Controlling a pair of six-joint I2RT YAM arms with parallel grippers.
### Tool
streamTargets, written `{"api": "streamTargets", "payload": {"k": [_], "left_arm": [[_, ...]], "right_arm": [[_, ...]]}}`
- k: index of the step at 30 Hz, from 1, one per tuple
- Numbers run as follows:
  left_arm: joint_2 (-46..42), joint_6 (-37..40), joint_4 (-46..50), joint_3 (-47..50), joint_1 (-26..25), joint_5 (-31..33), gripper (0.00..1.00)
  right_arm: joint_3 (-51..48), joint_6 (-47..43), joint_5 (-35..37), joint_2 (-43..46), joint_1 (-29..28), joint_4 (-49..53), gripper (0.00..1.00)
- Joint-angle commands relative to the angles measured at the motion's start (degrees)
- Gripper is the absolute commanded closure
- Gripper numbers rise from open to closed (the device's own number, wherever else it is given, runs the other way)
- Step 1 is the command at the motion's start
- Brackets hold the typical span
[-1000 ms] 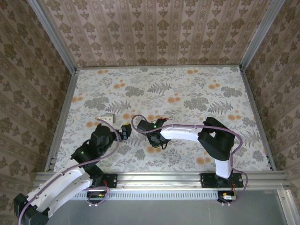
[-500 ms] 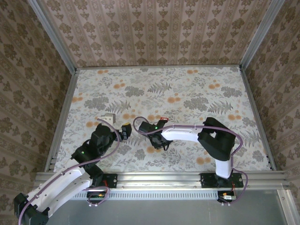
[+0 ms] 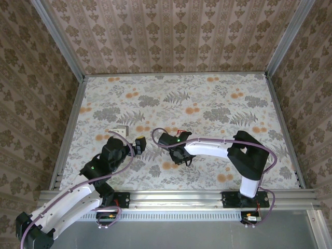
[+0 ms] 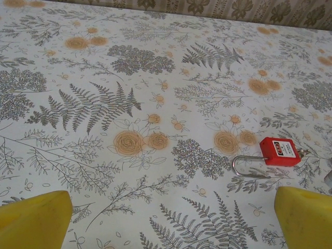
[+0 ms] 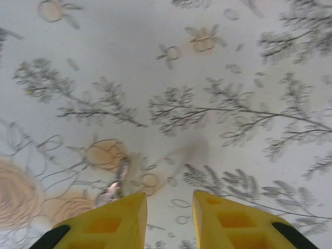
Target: Unlock with the key
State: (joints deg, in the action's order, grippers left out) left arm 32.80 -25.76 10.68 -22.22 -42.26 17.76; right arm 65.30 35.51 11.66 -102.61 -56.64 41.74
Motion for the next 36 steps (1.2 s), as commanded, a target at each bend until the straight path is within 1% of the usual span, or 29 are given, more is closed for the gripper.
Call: {"api": "streamTargets", "payload": {"k": [1,3,4,10,16,27,30,36], "left_arm": [[-0.1,-0.67,-0.67,-0.47,0.44,-0.44,0.0],[-0.23,-0.56,-0.14,-0.63,0.47,-0.53,0.0],[-0.21,-0.56,-0.02,-0.64,0.49,-0.47,0.0],[-0.28,-0.7,-0.87,-0.15,0.43,-0.49,0.0],[0.78,-0.68,-1.19,-0.65,0.48,-0.71,0.0],[1.04,-0.62,-1.43,-0.8,0.42,-0.82,0.0],[1.22,-0.53,-1.23,-0.99,0.46,-0.96,0.0],[1.22,0.06,-1.79,-0.82,0.42,-1.18,0.0]], "right_arm": [[-3.3,-2.63,-9.65,3.21,1.01,-6.78,0.69],[-5.69,-5.02,-15.52,4.39,2.24,-10.64,0.69],[-6.53,-5.51,-16.95,4.67,2.89,-12.46,0.69],[-9.62,-6.91,-19.8,6.18,5.48,-14.03,0.69],[-10.1,-7.65,-22.35,6.19,5.74,-15.54,0.72],[-10.46,-7.2,-19.36,6.7,5.74,-13.8,0.89],[-10.49,-6.9,-19.57,7.53,5.75,-14.0,0.94],[-9.08,-6.19,-17.28,12.17,5.45,-11.59,0.97]]}}
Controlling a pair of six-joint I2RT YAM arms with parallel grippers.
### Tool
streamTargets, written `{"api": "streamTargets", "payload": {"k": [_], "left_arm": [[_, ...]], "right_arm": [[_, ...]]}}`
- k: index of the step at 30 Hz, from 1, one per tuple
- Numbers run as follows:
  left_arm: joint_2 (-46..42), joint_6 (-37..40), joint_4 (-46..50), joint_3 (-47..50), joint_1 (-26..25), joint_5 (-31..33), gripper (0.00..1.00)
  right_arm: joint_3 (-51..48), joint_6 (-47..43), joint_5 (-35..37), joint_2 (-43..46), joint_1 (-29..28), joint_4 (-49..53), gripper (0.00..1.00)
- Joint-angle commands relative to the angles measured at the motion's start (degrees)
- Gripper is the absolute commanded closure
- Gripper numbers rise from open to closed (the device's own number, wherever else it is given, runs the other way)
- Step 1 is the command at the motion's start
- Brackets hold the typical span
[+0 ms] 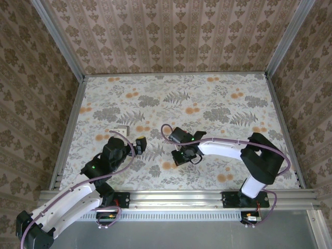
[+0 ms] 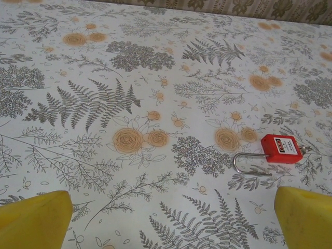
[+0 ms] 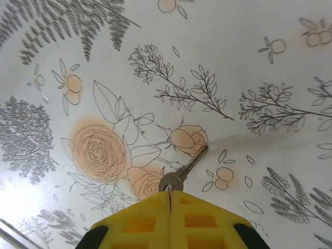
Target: Unlock with the key
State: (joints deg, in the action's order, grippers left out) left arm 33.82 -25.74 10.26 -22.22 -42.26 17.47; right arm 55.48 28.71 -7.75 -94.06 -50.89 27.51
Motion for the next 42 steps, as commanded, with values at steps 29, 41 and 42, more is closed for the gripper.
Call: {"api": "streamTargets", "payload": {"k": [29,41,42], "left_arm": [[4.94,16.93,-29.14,6.88,-9.81,-16.44,0.42],[12.45,26.37,-37.72,5.03,-18.82,-14.49,0.86],[13.19,27.19,-38.22,4.63,-19.47,-14.4,0.85]], "right_arm": [[22.36,1.96,12.55,17.22,-0.27,21.01,0.97],[24.94,2.85,13.29,20.25,-0.41,21.61,0.98],[24.98,2.85,13.35,20.41,-0.41,21.62,0.98]]}}
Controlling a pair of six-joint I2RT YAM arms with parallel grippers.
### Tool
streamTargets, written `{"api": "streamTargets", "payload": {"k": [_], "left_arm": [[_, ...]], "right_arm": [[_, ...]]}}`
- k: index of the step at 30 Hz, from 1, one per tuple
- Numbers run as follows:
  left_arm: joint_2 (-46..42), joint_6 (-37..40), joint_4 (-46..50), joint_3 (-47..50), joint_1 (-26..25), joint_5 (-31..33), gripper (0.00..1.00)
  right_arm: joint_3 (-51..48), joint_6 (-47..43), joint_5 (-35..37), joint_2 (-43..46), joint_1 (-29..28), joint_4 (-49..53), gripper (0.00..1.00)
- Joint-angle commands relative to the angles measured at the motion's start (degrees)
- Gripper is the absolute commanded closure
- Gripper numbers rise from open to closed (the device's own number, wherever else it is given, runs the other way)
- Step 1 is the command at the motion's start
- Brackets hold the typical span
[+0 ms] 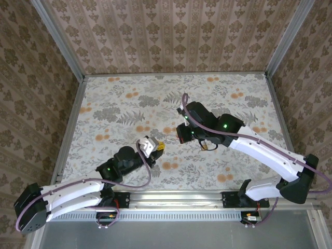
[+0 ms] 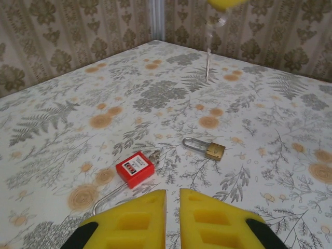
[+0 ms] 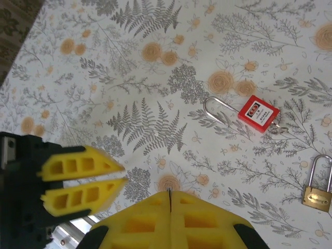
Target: Unlock with the key
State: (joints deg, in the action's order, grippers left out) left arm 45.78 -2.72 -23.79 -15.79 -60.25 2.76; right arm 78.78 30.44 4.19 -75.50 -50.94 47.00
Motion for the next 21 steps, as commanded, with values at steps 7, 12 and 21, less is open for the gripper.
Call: {"api": "streamTargets", "payload": {"k": [7,12,21], "left_arm": [[7.75,7.8,-8.73,-4.77,-3.49,0.4,0.83],[11.58,9.43,-11.39,-7.19,-3.58,-0.54,0.73],[17.67,10.39,-17.19,-10.5,-3.56,-2.32,0.72]], "right_arm": [[1.72,1.47,1.7,3.02,-0.44,2.04,0.98],[1.77,1.64,1.61,3.57,-0.5,1.8,0.98],[1.19,1.99,0.9,4.25,-0.65,1.03,0.98]]}}
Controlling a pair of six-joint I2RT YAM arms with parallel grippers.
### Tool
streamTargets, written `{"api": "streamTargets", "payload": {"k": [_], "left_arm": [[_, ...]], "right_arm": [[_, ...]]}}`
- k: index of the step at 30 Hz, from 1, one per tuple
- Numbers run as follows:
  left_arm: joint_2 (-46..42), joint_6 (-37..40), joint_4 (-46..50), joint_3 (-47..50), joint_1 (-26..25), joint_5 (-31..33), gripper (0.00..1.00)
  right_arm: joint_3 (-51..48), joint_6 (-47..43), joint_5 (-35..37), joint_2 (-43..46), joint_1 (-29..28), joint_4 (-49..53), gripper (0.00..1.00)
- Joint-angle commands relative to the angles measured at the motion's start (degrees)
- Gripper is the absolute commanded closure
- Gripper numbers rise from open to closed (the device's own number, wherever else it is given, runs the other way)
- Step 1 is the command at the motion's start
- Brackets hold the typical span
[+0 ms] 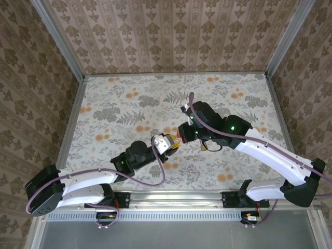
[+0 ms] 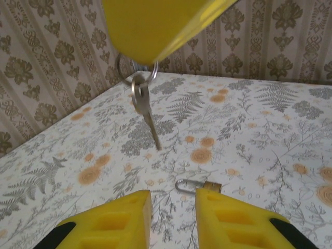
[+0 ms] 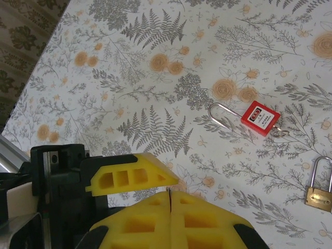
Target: Unlock with the key
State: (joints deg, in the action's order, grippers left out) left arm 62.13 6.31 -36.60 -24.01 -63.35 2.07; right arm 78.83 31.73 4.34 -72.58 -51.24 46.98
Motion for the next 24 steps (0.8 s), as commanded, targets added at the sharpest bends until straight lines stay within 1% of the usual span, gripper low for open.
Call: {"api": "streamTargets", "payload": {"k": [1,6,9,15,24], "left_arm": [[1.94,1.42,-4.95,-2.57,-0.52,-1.63,0.72],[4.76,2.07,-8.38,-3.4,-0.46,-0.62,0.73],[5.62,2.23,-8.65,-4.03,-0.5,-0.27,0.75],[5.81,2.4,-10.32,-3.68,-0.46,1.68,0.78],[5.59,2.98,-12.55,-3.54,-0.48,2.72,0.78]], "right_arm": [[1.09,0.77,0.59,1.38,-0.4,0.96,0.98],[0.54,0.97,-0.12,1.81,-0.44,0.74,0.98],[0.1,1.15,-0.16,2.17,-0.44,0.57,0.98],[-0.77,1.58,-0.2,2.92,-0.54,0.31,0.98],[-1.22,2.11,-0.39,3.1,-0.53,0.15,0.99]]}}
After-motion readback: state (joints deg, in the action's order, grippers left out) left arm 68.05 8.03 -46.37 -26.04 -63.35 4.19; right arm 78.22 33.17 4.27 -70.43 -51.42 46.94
